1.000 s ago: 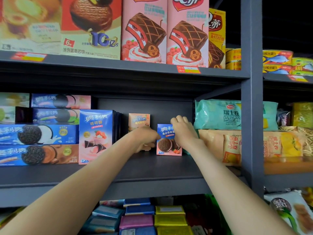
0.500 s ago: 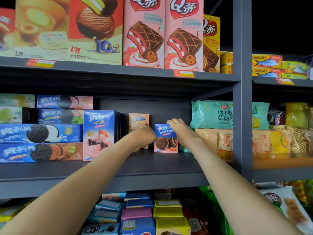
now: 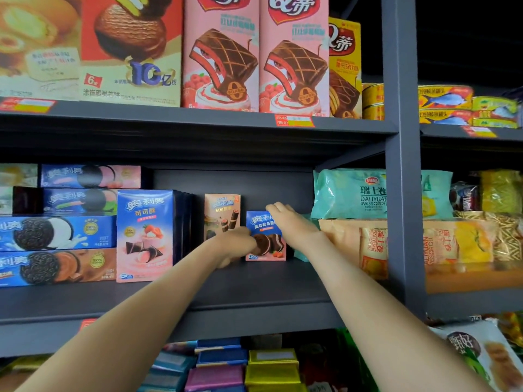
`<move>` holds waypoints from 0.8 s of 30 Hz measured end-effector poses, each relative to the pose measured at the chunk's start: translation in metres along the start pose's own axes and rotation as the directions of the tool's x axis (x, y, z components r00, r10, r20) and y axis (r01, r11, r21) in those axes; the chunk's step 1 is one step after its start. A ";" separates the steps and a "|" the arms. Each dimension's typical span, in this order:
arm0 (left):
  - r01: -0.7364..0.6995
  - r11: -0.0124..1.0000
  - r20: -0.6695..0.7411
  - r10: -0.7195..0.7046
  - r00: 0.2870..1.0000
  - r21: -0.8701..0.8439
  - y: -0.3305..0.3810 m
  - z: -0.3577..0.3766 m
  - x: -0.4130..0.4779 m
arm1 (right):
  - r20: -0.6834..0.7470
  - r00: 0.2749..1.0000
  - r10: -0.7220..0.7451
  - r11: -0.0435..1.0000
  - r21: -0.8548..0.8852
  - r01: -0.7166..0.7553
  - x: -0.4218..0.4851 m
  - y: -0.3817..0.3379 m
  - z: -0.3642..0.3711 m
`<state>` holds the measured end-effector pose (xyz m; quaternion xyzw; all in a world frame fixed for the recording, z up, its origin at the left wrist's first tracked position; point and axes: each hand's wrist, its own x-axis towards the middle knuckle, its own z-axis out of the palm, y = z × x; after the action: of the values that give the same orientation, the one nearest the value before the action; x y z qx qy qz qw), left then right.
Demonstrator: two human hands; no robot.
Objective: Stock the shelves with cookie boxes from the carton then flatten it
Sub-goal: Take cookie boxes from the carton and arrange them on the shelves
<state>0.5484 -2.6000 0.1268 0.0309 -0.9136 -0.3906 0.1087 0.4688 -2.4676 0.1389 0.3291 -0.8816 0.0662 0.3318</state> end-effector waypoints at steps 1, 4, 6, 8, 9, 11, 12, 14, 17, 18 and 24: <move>0.000 1.000 0.006 0.000 1.000 -0.002 0.000 0.001 0.002 | -0.005 1.000 0.003 1.000 -0.010 -0.003 0.000 0.000 0.001; -0.009 1.000 -0.030 0.008 1.000 -0.027 -0.001 0.001 0.001 | -0.051 0.999 -0.003 0.998 -0.058 0.000 -0.002 -0.003 0.002; -0.023 0.998 -0.072 0.018 0.997 -0.064 -0.001 -0.002 -0.001 | -0.099 0.995 -0.019 0.997 -0.073 0.011 -0.004 -0.007 -0.002; -0.043 0.994 -0.154 0.027 0.988 -0.103 0.000 -0.006 -0.009 | -0.144 0.990 -0.002 1.000 -0.016 0.000 -0.007 -0.015 -0.011; -0.067 0.991 -0.204 0.042 0.978 -0.116 0.001 -0.009 -0.015 | -0.155 0.988 0.001 1.000 0.019 0.002 -0.009 -0.021 -0.016; -0.140 0.988 -0.311 0.111 0.944 -0.071 0.003 -0.015 -0.029 | -0.176 0.984 0.001 0.996 0.084 0.014 -0.017 -0.036 -0.026; -0.171 0.985 -0.363 0.155 0.919 -0.013 0.003 -0.017 -0.040 | -0.202 0.979 0.001 0.990 0.136 0.027 -0.023 -0.046 -0.029; -0.222 0.972 -0.487 0.233 0.842 0.081 0.000 -0.022 -0.065 | -0.275 0.961 0.010 0.963 0.263 0.065 -0.041 -0.068 -0.035; -0.344 0.933 -0.607 0.336 0.721 0.107 -0.014 -0.023 -0.115 | -0.384 0.923 -0.009 0.897 0.404 0.177 -0.074 -0.109 -0.036; -0.364 0.924 -0.600 0.356 0.716 0.115 -0.022 -0.023 -0.132 | -0.405 0.914 -0.026 0.877 0.430 0.215 -0.085 -0.123 -0.034; -0.278 0.947 -0.529 0.155 0.834 -0.161 -0.099 -0.032 -0.211 | -0.411 0.906 -0.102 0.773 0.540 0.332 -0.138 -0.206 -0.010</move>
<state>0.7580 -2.6616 0.0399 0.0160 -0.7976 -0.4572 0.3931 0.6802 -2.5498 0.0389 0.5001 -0.6946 0.3602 0.3712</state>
